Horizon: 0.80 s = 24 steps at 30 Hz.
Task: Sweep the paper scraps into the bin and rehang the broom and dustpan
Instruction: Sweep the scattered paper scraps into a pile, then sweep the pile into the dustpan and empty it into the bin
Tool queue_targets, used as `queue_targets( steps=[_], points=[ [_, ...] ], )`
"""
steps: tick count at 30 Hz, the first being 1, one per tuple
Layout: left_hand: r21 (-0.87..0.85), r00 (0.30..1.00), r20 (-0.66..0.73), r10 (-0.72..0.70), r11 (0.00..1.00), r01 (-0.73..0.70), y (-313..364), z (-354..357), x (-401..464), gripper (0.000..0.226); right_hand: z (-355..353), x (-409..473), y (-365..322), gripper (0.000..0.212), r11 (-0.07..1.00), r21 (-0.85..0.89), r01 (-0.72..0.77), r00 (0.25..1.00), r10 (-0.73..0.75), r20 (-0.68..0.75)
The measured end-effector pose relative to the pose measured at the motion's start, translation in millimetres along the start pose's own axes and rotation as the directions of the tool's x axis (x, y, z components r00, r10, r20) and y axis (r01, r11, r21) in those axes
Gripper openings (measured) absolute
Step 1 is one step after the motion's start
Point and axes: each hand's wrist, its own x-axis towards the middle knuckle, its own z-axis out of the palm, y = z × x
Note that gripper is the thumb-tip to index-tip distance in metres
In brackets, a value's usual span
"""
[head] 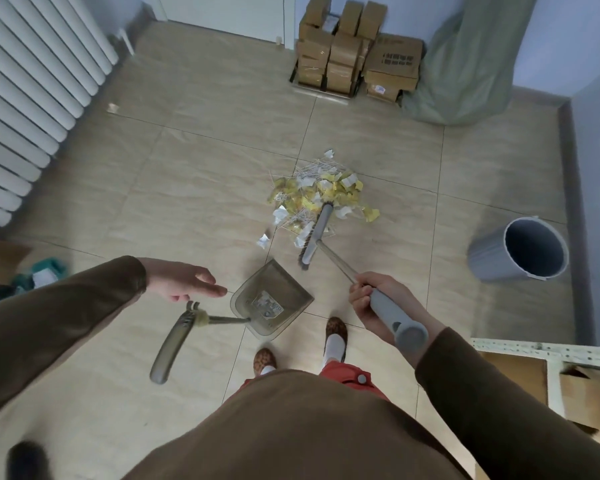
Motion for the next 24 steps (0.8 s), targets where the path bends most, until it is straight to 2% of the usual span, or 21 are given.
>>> queue_targets(
  steps=[3,6,10,11,14,16,18,22,24],
  points=[
    [-0.026,0.999,0.011,0.031,0.999,-0.031,-13,11,-7,0.129,9,0,16,0.021,0.999,-0.035,0.016,1.000,-0.017,-0.012],
    [-0.116,0.999,0.028,0.031,0.993,-0.028,-24,16,-5,0.122,18,0,29,0.020,0.997,-0.072,0.029,0.999,-0.031,-0.020],
    [-0.113,0.998,0.062,0.031,0.993,-0.024,-31,26,-8,0.129,28,-2,41,0.019,0.993,-0.115,0.040,0.998,-0.045,-0.039],
    [-0.113,0.997,0.076,0.024,0.993,-0.016,-28,28,-11,0.122,30,-2,43,0.019,0.992,-0.118,0.043,0.998,-0.048,-0.035],
    [-0.123,0.991,0.131,0.018,0.992,-0.001,-22,35,-17,0.078,32,-2,46,0.018,0.990,-0.128,0.056,0.998,-0.061,-0.035],
    [-0.166,0.990,0.139,0.024,0.986,-0.001,-18,39,-16,0.072,32,-2,47,0.017,0.989,-0.135,0.066,0.997,-0.071,-0.035],
    [-0.225,0.993,0.105,0.045,0.974,-0.020,-13,40,-15,0.070,32,-3,47,0.018,0.987,-0.141,0.075,0.996,-0.080,-0.034],
    [-0.365,0.996,-0.021,0.084,0.927,-0.086,9,33,-13,0.029,29,-5,45,0.019,0.984,-0.152,0.091,0.994,-0.098,-0.041],
    [-0.456,0.993,-0.077,0.092,0.882,-0.117,21,26,-11,0.023,26,-6,44,0.018,0.978,-0.181,0.104,0.992,-0.116,-0.057]
  ],
)
